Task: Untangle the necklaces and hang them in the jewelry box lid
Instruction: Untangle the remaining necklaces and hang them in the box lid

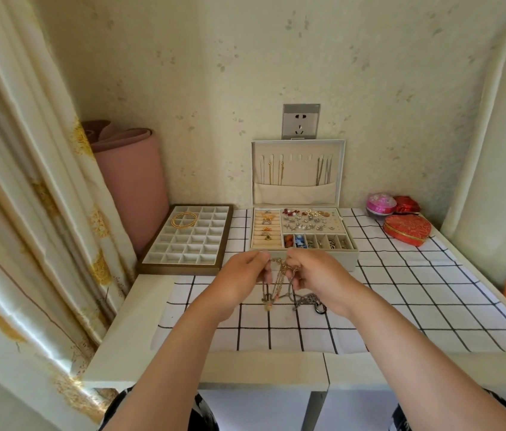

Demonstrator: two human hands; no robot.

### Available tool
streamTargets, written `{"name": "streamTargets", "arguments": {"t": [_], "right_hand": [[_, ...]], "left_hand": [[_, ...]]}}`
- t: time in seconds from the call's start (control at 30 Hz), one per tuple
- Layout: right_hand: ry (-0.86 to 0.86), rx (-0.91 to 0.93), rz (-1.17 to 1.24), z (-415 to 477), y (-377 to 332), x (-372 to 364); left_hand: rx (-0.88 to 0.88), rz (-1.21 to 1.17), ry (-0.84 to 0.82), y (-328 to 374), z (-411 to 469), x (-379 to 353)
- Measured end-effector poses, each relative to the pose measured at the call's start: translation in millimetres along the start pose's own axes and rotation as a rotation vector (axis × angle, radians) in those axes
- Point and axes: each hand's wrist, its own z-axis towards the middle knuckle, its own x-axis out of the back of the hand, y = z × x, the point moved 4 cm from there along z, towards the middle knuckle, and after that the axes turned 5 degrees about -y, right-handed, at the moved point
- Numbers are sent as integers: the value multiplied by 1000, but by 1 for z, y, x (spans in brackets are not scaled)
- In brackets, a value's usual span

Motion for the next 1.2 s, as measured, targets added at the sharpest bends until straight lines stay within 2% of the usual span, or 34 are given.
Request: {"name": "streamTargets", "arguments": {"t": [0.07, 0.13, 0.23, 0.33, 0.4, 0.5, 0.6, 0.77, 0.9, 0.97, 1.1, 1.2], "right_hand": [[-15, 14, -232, -4, -1, 4], [9, 3, -349, -9, -3, 9], [-16, 10, -63, -9, -6, 12], [-80, -25, 244, -5, -6, 12], [-80, -42, 191, -3, -5, 12], [24, -67, -193, -6, -2, 17], [81, -84, -275, -7, -1, 20], [156, 20, -209, -3, -2, 21], [223, 72, -57, -1, 0, 21], [192, 77, 65, 1, 2, 18], [142, 87, 162, -1, 0, 11], [98, 74, 72, -4, -2, 8]], "left_hand": [[54, -177, -26, 1, -2, -2], [109, -125, -14, 1, -5, -1], [103, 201, -5, -1, -7, 6], [63, 205, -70, 4, -12, 7], [21, 210, -60, 12, -17, 9], [6, 235, 46, 13, -17, 18], [51, 199, 121, 3, -12, 25], [106, 22, 173, -4, -4, 24], [111, 103, 168, 2, -8, 22], [69, 88, 117, 10, -13, 18], [-14, 102, 95, 15, -18, 15], [-9, -103, 85, 10, -14, 16]]}}
